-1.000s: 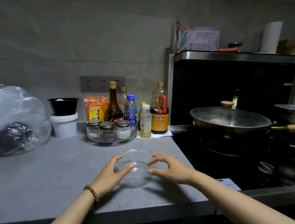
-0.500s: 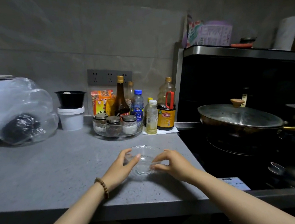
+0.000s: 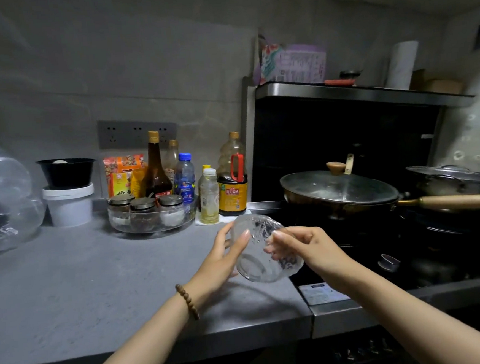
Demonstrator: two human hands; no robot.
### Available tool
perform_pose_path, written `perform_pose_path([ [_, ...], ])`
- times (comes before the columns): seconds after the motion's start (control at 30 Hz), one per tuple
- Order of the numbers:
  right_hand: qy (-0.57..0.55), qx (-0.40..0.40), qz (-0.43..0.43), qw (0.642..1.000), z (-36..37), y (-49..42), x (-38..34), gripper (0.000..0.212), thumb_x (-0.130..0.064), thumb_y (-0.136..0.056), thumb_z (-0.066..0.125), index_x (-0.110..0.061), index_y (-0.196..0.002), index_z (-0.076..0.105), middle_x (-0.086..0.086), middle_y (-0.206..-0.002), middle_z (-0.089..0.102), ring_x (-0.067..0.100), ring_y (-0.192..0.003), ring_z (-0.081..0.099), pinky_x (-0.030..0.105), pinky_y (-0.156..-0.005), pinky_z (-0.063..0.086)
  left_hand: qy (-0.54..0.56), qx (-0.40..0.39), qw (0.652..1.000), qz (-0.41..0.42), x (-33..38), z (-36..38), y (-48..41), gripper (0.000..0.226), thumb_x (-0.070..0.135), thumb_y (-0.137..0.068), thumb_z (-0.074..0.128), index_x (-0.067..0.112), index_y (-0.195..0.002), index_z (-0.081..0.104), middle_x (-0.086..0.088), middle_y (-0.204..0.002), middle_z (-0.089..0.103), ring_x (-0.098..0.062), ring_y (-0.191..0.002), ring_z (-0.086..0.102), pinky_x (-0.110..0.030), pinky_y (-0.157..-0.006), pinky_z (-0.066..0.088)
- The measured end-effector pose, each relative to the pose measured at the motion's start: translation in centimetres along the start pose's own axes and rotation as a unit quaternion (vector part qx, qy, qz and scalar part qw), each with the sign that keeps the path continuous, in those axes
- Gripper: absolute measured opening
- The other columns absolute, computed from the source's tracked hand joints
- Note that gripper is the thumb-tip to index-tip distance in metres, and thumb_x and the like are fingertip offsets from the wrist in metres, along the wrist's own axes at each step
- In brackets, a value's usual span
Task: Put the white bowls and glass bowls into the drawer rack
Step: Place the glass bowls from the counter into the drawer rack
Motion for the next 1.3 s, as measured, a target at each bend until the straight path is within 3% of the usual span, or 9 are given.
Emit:
perform_pose_path([
  [0.17, -0.077, 0.047, 0.034, 0.995, -7.1, 4.6, -0.3, 0.025, -0.031, -0.076, 0.062, -0.011, -0.083, 0.074, 0.004, -0.078, 0.075, 0.006, -0.065, 0.067, 0.012, -0.063, 0.052, 0.087, -0.093, 0.990, -0.056, 0.4, 8.5, -0.9, 0.088, 0.075, -0.056, 0.053, 0.036, -0.132, 0.033, 0.004, -0.133, 0.049, -0.021, -0.112, 0.058, -0.036, -0.072, 0.059],
  [0.4, -0.068, 0.129, 0.110, 0.983, -17.6, 12.6, 2.6, 0.023, -0.032, -0.071, 0.065, -0.013, -0.075, 0.077, 0.003, -0.076, 0.075, 0.005, -0.059, 0.066, 0.013, -0.057, 0.052, 0.118, -0.168, 0.974, -0.100, -1.8, 22.1, -1.6, 0.096, 0.077, -0.048, 0.059, 0.024, -0.125, 0.041, -0.001, -0.122, 0.061, -0.017, -0.099, 0.068, -0.040, -0.083, 0.058],
  [0.57, -0.024, 0.117, 0.191, 0.974, -23.4, 17.7, 5.4, 0.031, -0.040, -0.068, 0.072, -0.015, -0.084, 0.077, 0.004, -0.083, 0.076, 0.006, -0.067, 0.069, 0.012, -0.058, 0.052, 0.096, -0.229, 0.960, -0.125, -4.9, 29.7, -1.1, 0.089, 0.084, -0.046, 0.057, 0.029, -0.115, 0.046, 0.005, -0.116, 0.064, -0.006, -0.088, 0.070, -0.023, -0.064, 0.057],
  [0.67, -0.012, 0.085, 0.246, 0.965, -25.9, 20.1, 7.6, 0.038, -0.044, -0.066, 0.079, -0.015, -0.091, 0.075, 0.008, -0.093, 0.075, 0.010, -0.076, 0.070, 0.020, -0.069, 0.057, 0.064, -0.260, 0.955, -0.129, -7.3, 33.4, -1.1, 0.095, 0.086, -0.044, 0.057, 0.029, -0.118, 0.044, 0.005, -0.113, 0.063, -0.004, -0.086, 0.070, -0.022, -0.065, 0.056],
  [0.87, -0.035, 0.100, 0.327, 0.939, -28.8, 23.2, 13.1, 0.038, -0.035, -0.063, 0.080, -0.011, -0.091, 0.072, 0.006, -0.093, 0.077, 0.010, -0.078, 0.073, 0.016, -0.067, 0.055, 0.039, -0.302, 0.940, -0.152, -11.8, 38.9, -1.3, 0.082, 0.070, -0.061, 0.057, 0.023, -0.125, 0.040, 0.009, -0.109, 0.056, 0.011, -0.074, 0.065, -0.010, -0.054, 0.050],
  [1.07, -0.056, 0.142, 0.381, 0.912, -31.0, 23.9, 18.4, 0.028, -0.034, -0.058, 0.079, -0.016, -0.080, 0.078, 0.004, -0.082, 0.077, 0.008, -0.071, 0.072, 0.014, -0.064, 0.057, 0.011, -0.289, 0.935, -0.207, -17.4, 42.3, -2.7, 0.064, 0.054, -0.082, 0.054, 0.018, -0.133, 0.038, -0.001, -0.130, 0.054, -0.007, -0.105, 0.058, -0.019, -0.071, 0.054],
  [1.17, -0.067, 0.184, 0.420, 0.886, -32.4, 24.0, 21.6, 0.015, -0.019, -0.069, 0.074, -0.009, -0.081, 0.074, 0.004, -0.074, 0.076, 0.007, -0.061, 0.071, 0.013, -0.052, 0.054, -0.086, -0.291, 0.935, -0.184, -20.6, 42.9, -3.3, 0.065, 0.051, -0.086, 0.052, 0.017, -0.138, 0.034, -0.003, -0.141, 0.044, -0.015, -0.123, 0.046, -0.027, -0.099, 0.041],
  [1.23, -0.054, 0.210, 0.451, 0.866, -33.3, 24.1, 23.9, 0.004, -0.010, -0.080, 0.069, -0.007, -0.078, 0.072, 0.003, -0.068, 0.075, 0.007, -0.054, 0.068, 0.014, -0.048, 0.053, -0.149, -0.306, 0.926, -0.162, -22.8, 43.0, -3.4, 0.064, 0.047, -0.088, 0.053, 0.015, -0.139, 0.033, -0.005, -0.146, 0.038, -0.017, -0.130, 0.040, -0.027, -0.106, 0.032],
  [1.3, -0.034, 0.220, 0.489, 0.844, -34.1, 24.3, 26.3, 0.009, -0.010, -0.083, 0.067, -0.008, -0.075, 0.071, 0.003, -0.067, 0.074, 0.010, -0.052, 0.064, 0.016, -0.047, 0.052, -0.234, -0.335, 0.903, -0.134, -24.8, 43.0, -3.3, 0.069, 0.049, -0.088, 0.051, 0.013, -0.143, 0.029, -0.005, -0.151, 0.032, -0.018, -0.137, 0.031, -0.027, -0.112, 0.026],
])
Point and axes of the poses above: each hand's wrist, its own y-axis away from the middle knuckle, its own z-axis out of the palm, x = y × z, the point moved 3 cm from there along -y, towards the middle knuckle
